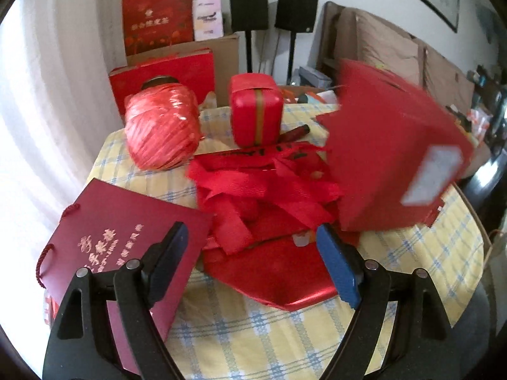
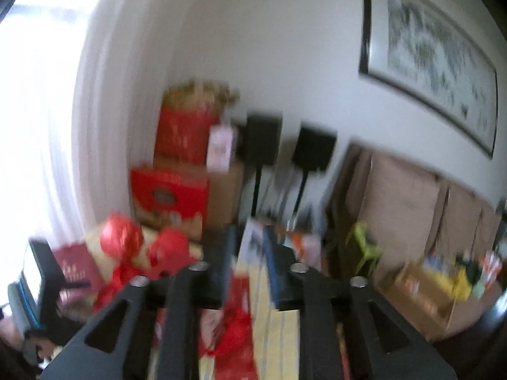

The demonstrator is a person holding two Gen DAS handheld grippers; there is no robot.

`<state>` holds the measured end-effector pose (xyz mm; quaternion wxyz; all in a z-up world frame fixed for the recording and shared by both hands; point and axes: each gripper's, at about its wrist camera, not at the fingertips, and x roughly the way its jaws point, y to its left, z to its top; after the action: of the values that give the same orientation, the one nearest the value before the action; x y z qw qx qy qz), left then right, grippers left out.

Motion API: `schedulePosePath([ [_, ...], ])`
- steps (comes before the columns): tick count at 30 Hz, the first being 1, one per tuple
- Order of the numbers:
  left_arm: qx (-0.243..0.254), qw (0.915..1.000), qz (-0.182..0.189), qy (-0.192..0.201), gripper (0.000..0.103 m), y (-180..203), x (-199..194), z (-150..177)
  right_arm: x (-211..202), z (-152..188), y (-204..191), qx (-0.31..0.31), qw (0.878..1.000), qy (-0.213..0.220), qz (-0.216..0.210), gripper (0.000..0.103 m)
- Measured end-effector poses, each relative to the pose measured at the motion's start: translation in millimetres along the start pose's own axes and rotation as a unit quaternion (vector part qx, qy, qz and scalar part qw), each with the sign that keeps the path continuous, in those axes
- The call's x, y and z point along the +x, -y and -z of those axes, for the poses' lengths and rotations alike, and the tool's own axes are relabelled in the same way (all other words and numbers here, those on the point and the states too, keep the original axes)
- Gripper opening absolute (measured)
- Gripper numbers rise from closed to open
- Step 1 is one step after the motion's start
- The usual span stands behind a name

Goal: Organize objects
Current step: 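Close the right gripper on the red strap handle of the red gift bag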

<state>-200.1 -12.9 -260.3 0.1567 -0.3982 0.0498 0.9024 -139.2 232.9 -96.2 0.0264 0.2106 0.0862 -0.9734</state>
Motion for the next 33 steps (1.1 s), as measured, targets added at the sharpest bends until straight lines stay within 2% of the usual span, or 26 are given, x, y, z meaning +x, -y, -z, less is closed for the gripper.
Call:
schedulePosePath([
  [2,0.008,0.9998,-0.02,-0.004,0.081,-3.5,-2.0,1.0,11.9,31.1,13.2,0.018,0.999,-0.031,0.016,0.029],
  [4,0.026,0.9987,-0.044,-0.005,0.081,-3.5,-4.9,2.1,24.5,67.9,41.7,0.071,0.994,-0.074,0.036,0.029],
  [6,0.038,0.9973,-0.062,0.0,0.081,-3.7,-8.0,1.9,33.5,100.3,70.6,0.135,0.984,-0.11,0.032,0.03],
  [8,0.036,0.9973,-0.063,0.003,0.081,-5.2,-9.0,1.6,38.2,121.8,86.1,0.159,0.978,-0.134,0.029,0.031],
  [11,0.037,0.9963,-0.077,0.011,0.081,-4.5,-5.6,1.9,46.8,136.0,89.1,0.147,0.974,-0.17,0.016,0.042],
  [13,0.036,0.9921,-0.12,-0.006,0.081,-4.0,2.6,0.5,51.2,140.9,78.9,0.134,0.973,-0.185,-0.003,0.05],
  [14,0.031,0.9908,-0.131,-0.015,0.081,-4.6,6.0,-0.4,54.2,142.1,72.8,0.127,0.973,-0.191,-0.014,0.051],
  [16,0.013,0.9921,-0.124,-0.018,0.081,-7.5,6.9,-1.0,62.0,145.4,51.8,0.101,0.973,-0.203,-0.042,0.057],
  [18,-0.001,0.9944,-0.105,-0.013,0.081,-9.2,3.3,-1.4,70.6,150.6,29.0,0.061,0.975,-0.209,-0.045,0.063],
  [21,-0.011,0.9953,-0.096,-0.004,0.081,-8.9,-3.7,-4.2,86.8,157.3,5.8,-0.004,0.98,-0.2,-0.016,0.078],
  [24,-0.025,0.9961,-0.084,0.006,0.081,-12.2,-10.6,-6.2,100.5,162.8,-8.4,-0.053,0.979,-0.193,0.023,0.079],
  [26,-0.042,0.9957,-0.082,0.013,0.081,-18.2,-13.1,-7.5,99.4,161.6,-12.5,-0.065,0.983,-0.169,0.026,0.079],
  [27,-0.046,0.9947,-0.091,0.015,0.081,-19.9,-12.5,-7.7,97.4,160.5,-13.7,-0.071,0.985,-0.155,0.023,0.078],
  [29,-0.038,0.988,-0.15,0.006,0.081,-21.1,-8.1,-7.8,96.6,158.6,-14.8,-0.081,0.986,-0.143,0.023,0.077],
  [30,-0.033,0.986,-0.163,0.0,0.081,-21.2,-6.0,-7.3,97.3,158.4,-15.4,-0.086,0.985,-0.145,0.024,0.077],
  [33,-0.024,0.9846,-0.173,-0.004,0.081,-25.6,-4.2,-4.1,94.3,161.0,-14.5,-0.085,0.985,-0.149,0.004,0.077],
])
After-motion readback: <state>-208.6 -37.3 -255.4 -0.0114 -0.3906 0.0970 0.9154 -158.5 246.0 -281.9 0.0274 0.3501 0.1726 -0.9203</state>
